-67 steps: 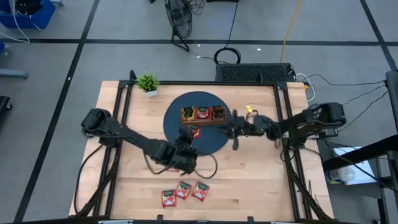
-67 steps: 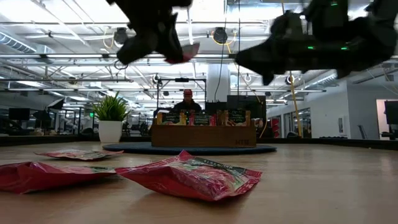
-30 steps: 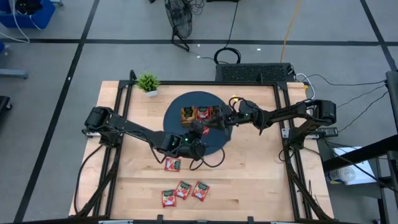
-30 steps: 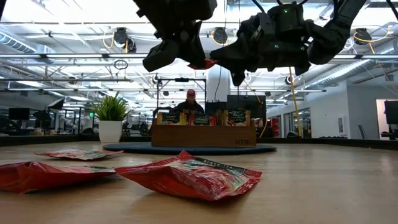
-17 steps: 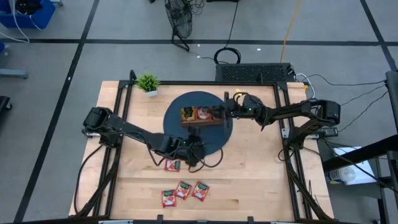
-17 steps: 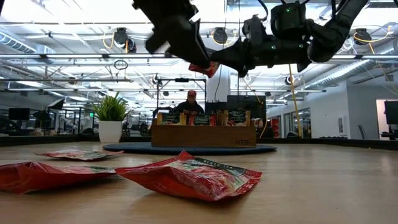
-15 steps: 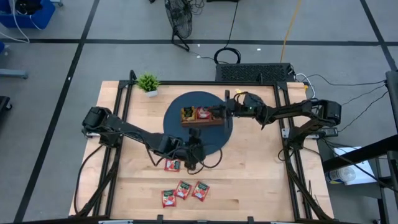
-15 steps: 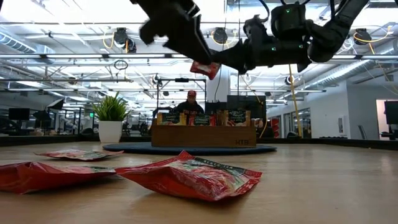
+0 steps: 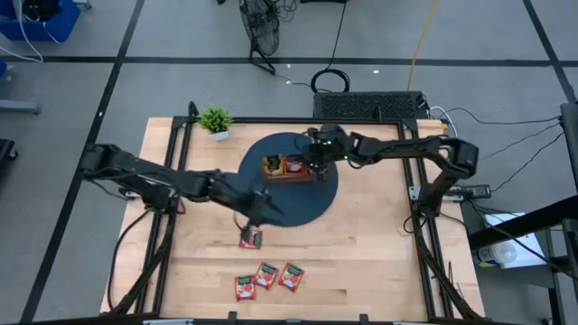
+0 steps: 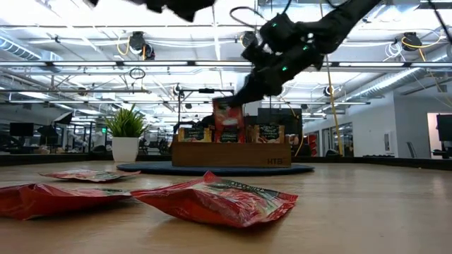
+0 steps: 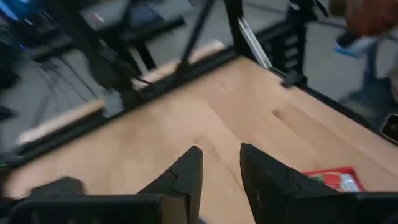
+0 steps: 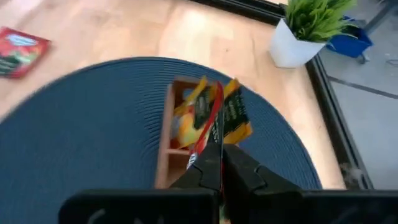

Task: Pick & Place Tea
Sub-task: Put the red tea bag into the middle section of the wooden organizer

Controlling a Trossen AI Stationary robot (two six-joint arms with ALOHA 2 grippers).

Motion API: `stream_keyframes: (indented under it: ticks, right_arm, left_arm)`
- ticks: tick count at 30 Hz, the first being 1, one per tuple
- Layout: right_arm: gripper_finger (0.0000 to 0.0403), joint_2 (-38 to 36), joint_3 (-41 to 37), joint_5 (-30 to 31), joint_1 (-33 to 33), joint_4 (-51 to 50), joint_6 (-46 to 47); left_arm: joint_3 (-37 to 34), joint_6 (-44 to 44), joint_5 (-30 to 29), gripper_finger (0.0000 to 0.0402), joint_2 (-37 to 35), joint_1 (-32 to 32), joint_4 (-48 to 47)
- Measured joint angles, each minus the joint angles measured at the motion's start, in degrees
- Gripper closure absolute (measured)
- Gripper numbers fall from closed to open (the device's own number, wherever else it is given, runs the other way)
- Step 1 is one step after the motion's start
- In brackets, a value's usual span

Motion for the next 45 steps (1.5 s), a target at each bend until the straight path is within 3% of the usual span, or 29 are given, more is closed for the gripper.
stream_keyframes:
  ticks: [8, 14, 17, 26, 38, 45]
  right_arm:
    - [0.0403, 6.4, 0.7, 3.4, 0.1, 2.1, -1.5]
    - [0.0403, 8.8, 0.4, 6.4, 0.4, 4.9, 0.5]
    - [0.0403, 9.9, 0.5, 7.0, 0.4, 6.6, 1.1]
    - [0.0396, 9.7, 0.4, 16.8, 1.1, 7.3, 2.5]
    - [0.0299, 9.7, 0.4, 17.0, 3.3, 9.6, 1.2]
    - [0.027, 9.7, 0.4, 24.4, 4.9, 11.4, 0.0]
  left_arm:
    - [-20.5, -2.8, 0.2, 0.0289, -10.7, 4.6, 26.7]
    - [-26.9, -4.6, -0.5, 0.0289, -12.4, 5.1, 36.2]
    - [-27.5, -4.7, -0.9, 0.0289, -12.4, 5.4, 36.2]
    - [-27.5, -4.6, -1.6, 0.0289, -12.3, 5.1, 35.4]
    - [-27.5, -4.5, -1.6, 0.0289, -12.3, 5.1, 35.3]
    - [-27.5, -4.6, -1.6, 0.0289, -12.3, 5.1, 35.3]
